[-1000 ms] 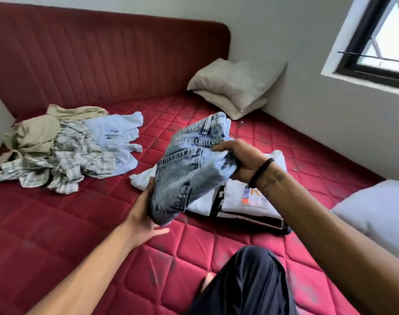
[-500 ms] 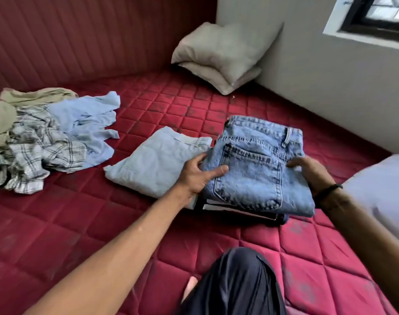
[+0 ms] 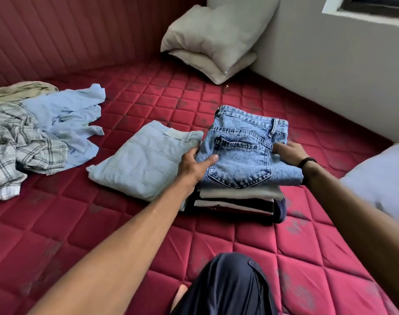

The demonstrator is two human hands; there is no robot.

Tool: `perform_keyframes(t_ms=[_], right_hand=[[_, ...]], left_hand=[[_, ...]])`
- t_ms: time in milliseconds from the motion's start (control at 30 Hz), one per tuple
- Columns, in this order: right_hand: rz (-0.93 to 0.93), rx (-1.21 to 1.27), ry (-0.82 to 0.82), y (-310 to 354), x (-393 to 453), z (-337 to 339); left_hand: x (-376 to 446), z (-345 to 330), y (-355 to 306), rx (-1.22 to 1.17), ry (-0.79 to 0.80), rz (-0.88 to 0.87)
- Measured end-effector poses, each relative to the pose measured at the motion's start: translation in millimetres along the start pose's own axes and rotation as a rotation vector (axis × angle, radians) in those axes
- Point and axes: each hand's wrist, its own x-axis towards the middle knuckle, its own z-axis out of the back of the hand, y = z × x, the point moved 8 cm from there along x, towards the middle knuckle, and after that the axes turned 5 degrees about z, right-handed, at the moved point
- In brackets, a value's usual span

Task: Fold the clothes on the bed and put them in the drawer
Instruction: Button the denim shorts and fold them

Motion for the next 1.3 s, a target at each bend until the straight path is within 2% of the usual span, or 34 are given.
perform_keyframes(t_ms=[100, 167, 200, 267, 333, 367, 467, 633, 800, 967, 1133, 1300], right_hand=[[0.009, -0.233, -0.012, 11, -14, 5], [0.121, -0.535, -0.114, 27, -30, 9], [0.236, -0.654, -0.196, 41, -43, 9], [0.447, -0.801, -0.284, 68, -76, -7], [0.489, -0.859, -0.224, 72, -92, -35], [0.468, -0.855, -0.164, 66, -93, -49], [0.377, -0.731, -0.005, 38, -86, -79], [0.416, -0.646, -0.056, 20, -87, -84], [0.392, -0.667, -0.043, 33, -89, -81], [0.393, -0.698, -0.016, 38, -113, -86], [0.535, -0.824, -0.019, 70, -143, -116], [0.634, -0.838, 0.109, 107, -169, -188]], left_hand=[[-16, 4, -11, 0.109, -0.035, 0.007], [-26, 9, -20, 0.272, -0.115, -0.056], [-35, 12, -32, 0.387, -0.189, -0.185], [-60, 2, -61, 0.624, -0.315, -0.559], [-81, -26, -75, 0.763, -0.26, -0.809], [-86, -40, -74, 0.8, -0.196, -0.838], [-81, -55, -51, 0.887, -0.047, -0.713], [-71, -52, -21, 1.039, -0.011, -0.61], [-72, -46, -28, 1.103, 0.132, -0.4], [-103, -15, -14, 1.097, 0.243, -0.284], [-113, 46, -14, 1.084, 0.208, -0.179], [-112, 136, -17, 1.023, 0.125, -0.057]])
